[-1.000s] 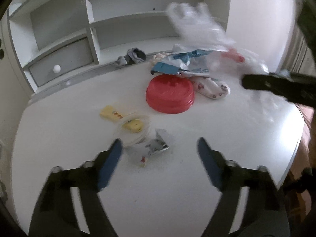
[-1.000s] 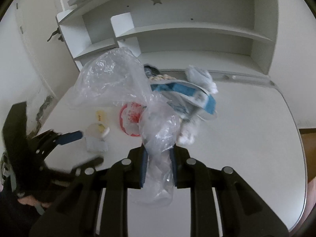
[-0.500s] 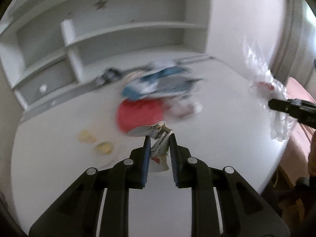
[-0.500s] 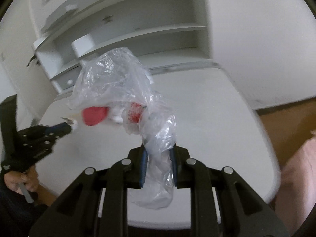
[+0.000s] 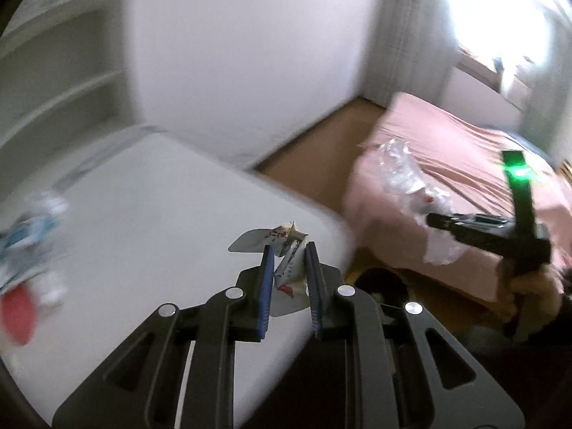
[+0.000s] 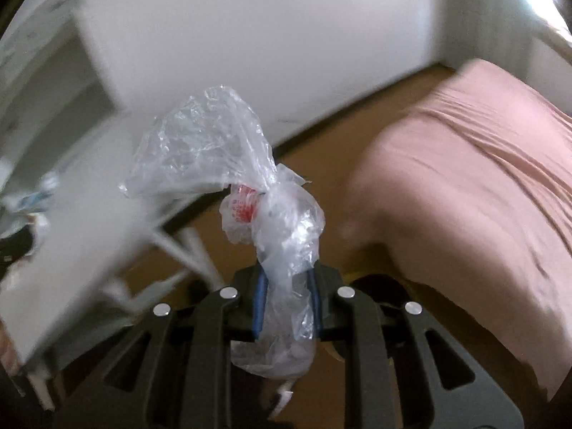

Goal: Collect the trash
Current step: 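Carry both items over the black bin and open both tools to drop them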

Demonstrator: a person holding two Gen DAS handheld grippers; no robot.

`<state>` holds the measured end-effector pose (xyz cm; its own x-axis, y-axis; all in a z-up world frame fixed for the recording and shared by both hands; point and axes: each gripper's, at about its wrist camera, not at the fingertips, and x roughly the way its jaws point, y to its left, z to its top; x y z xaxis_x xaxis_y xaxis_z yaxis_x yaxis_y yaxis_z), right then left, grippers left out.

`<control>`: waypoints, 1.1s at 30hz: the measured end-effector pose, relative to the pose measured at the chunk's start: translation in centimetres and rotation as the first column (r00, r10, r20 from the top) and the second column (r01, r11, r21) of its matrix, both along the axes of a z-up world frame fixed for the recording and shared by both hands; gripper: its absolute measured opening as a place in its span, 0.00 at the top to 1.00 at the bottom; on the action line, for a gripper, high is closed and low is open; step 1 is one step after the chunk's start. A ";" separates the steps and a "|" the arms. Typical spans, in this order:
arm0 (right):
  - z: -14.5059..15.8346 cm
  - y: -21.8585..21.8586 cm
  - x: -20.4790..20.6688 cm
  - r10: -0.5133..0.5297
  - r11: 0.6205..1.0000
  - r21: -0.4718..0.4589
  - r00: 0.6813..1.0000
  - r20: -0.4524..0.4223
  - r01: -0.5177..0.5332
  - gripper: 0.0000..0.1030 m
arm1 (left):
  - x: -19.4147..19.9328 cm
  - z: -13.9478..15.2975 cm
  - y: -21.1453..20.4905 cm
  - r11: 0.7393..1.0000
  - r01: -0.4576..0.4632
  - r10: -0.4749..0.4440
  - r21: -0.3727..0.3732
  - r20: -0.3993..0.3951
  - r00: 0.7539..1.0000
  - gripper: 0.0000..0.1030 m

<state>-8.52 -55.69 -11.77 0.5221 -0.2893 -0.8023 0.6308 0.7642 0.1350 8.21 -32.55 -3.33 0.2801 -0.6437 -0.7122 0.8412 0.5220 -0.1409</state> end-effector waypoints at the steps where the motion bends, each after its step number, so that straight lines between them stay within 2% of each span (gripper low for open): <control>1: -0.6 -1.0 -1.2 -0.038 0.999 -0.004 0.999 -0.015 0.038 0.80 | -0.6 -0.4 -1.5 1.000 0.029 -0.029 -0.001 -0.012 1.000 0.84; 6: -5.3 -6.1 -7.3 -0.207 0.975 0.066 0.975 -0.084 0.213 0.80 | -4.7 -3.3 -9.8 0.980 0.197 -0.196 0.007 -0.088 0.977 0.87; 8: -7.3 -7.7 -9.2 -0.250 0.960 0.102 0.962 -0.113 0.261 0.80 | -6.4 -5.4 -13.3 0.967 0.251 -0.248 0.034 -0.082 0.965 0.88; 10: -9.2 -8.8 -10.1 -0.283 0.945 0.128 0.948 -0.144 0.301 0.80 | -7.5 -8.0 -16.6 0.951 0.306 -0.297 0.047 -0.137 0.945 0.89; 15: -13.4 -10.8 -11.4 -0.316 0.918 0.181 0.927 -0.204 0.353 0.80 | -10.2 -14.7 -23.0 0.919 0.382 -0.352 0.096 -0.234 0.906 0.90; 17: -14.9 -11.5 -11.7 -0.323 0.907 0.201 0.918 -0.232 0.370 0.80 | -10.9 -17.6 -25.4 0.910 0.398 -0.359 0.121 -0.253 0.898 0.90; 19: -16.5 -12.4 -12.3 -0.327 0.888 0.251 0.913 -0.244 0.386 0.80 | -11.2 -20.7 -27.2 0.899 0.415 -0.360 0.140 -0.303 0.882 0.90; 24: -19.0 -12.8 -12.3 -0.312 0.873 0.291 0.907 -0.284 0.392 0.80 | -11.7 -25.2 -28.5 0.893 0.416 -0.344 0.173 -0.336 0.877 0.90; 27: -20.0 -12.9 -11.8 -0.301 0.874 0.296 0.906 -0.297 0.387 0.80 | -12.5 -26.6 -28.9 0.887 0.413 -0.348 0.206 -0.290 0.891 0.90; 30: -20.1 -12.6 -11.1 -0.289 0.876 0.298 0.908 -0.304 0.379 0.80 | -12.4 -27.7 -29.6 0.885 0.416 -0.344 0.207 -0.309 0.887 0.90; 33: -20.4 -12.6 -10.8 -0.284 0.878 0.297 0.907 -0.311 0.376 0.80 | -12.0 -28.8 -29.4 0.882 0.403 -0.333 0.243 -0.281 0.900 0.90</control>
<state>-19.27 -68.31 -32.12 0.2137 -0.0921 -0.9725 0.8853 0.4392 0.1529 -3.81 -61.96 -32.12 -0.1263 -0.4246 -0.8965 0.9438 0.2268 -0.2404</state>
